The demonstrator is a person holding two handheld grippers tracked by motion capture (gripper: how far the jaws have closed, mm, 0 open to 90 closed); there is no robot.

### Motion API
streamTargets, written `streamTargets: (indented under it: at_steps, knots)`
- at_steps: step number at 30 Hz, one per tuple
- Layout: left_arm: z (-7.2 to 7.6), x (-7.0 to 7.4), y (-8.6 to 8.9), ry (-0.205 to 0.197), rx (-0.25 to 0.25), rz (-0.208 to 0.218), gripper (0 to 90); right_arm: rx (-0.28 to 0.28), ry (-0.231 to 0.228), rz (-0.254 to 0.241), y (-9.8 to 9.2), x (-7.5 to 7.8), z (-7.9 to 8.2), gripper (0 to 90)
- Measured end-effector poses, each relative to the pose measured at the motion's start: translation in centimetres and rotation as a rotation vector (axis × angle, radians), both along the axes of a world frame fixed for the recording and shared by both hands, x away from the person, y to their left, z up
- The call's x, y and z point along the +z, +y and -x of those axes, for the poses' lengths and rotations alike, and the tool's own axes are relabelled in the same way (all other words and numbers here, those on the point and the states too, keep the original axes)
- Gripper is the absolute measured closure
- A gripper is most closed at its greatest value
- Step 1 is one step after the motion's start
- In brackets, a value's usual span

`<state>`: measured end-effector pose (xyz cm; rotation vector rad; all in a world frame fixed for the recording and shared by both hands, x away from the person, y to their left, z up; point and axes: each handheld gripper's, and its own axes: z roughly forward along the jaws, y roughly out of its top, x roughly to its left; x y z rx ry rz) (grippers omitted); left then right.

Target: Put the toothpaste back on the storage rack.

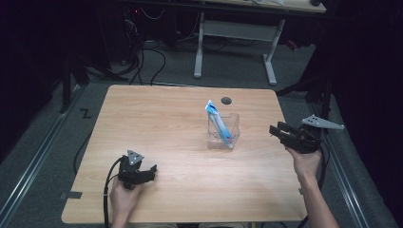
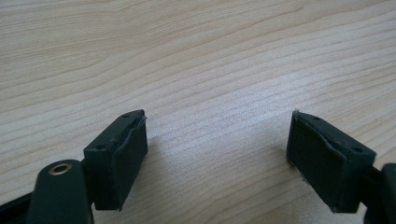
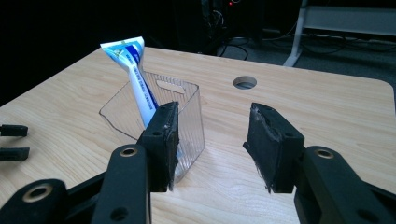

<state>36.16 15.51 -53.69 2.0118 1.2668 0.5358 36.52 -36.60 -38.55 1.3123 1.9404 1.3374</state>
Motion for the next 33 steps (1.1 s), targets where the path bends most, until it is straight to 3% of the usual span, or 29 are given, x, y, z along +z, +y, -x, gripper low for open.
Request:
streamTargets:
  at_steps: [33]
  knots:
    - [-0.1, 0.0, 0.0, 0.006, 0.011, -0.003, 17.1, -0.002, 0.042, -0.011, -0.1, -2.7, 1.4, 52.8]
